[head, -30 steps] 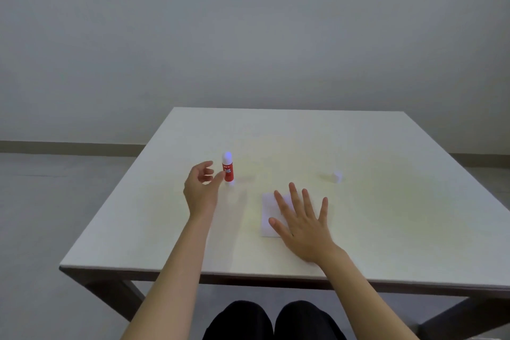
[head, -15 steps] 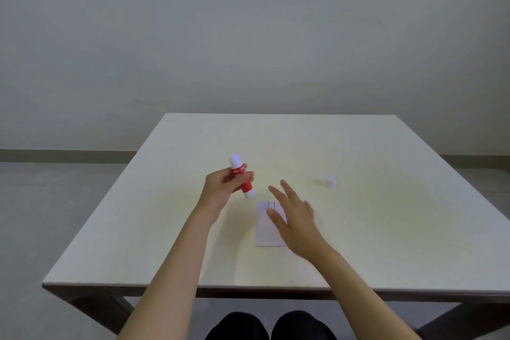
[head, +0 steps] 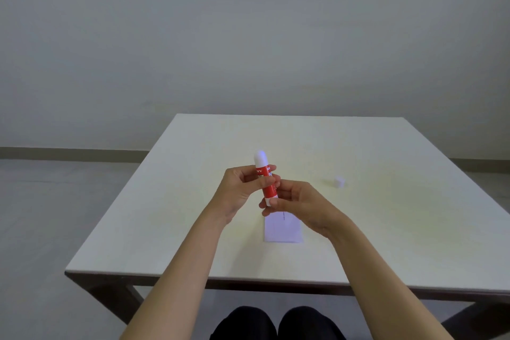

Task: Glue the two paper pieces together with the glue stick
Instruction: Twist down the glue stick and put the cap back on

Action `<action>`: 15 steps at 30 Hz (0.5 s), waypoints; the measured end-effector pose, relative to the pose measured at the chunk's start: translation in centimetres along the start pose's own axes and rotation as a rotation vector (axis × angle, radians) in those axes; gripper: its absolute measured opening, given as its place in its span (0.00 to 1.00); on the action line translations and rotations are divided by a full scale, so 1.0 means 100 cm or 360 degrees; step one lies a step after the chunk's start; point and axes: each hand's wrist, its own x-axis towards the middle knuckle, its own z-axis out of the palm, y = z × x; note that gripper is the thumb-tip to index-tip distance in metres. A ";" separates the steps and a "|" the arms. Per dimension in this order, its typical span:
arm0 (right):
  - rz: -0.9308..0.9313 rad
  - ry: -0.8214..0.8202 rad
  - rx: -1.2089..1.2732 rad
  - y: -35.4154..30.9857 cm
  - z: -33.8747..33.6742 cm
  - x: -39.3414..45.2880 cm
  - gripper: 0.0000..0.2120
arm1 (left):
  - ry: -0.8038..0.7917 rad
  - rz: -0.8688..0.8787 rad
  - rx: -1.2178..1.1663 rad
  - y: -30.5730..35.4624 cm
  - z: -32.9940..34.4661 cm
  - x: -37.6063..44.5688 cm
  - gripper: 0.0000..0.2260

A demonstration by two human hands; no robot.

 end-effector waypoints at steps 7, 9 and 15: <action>0.0045 0.0743 -0.0568 0.005 0.031 0.004 0.20 | 0.0243 -0.0010 -0.0020 -0.005 0.011 -0.002 0.04; 0.0172 0.0535 -0.0303 0.001 0.023 0.001 0.23 | 0.0254 -0.0019 -0.0017 -0.004 0.009 -0.003 0.04; 0.0255 -0.0101 0.0069 -0.001 0.005 -0.003 0.12 | 0.0216 -0.0031 -0.0067 0.006 0.004 -0.008 0.05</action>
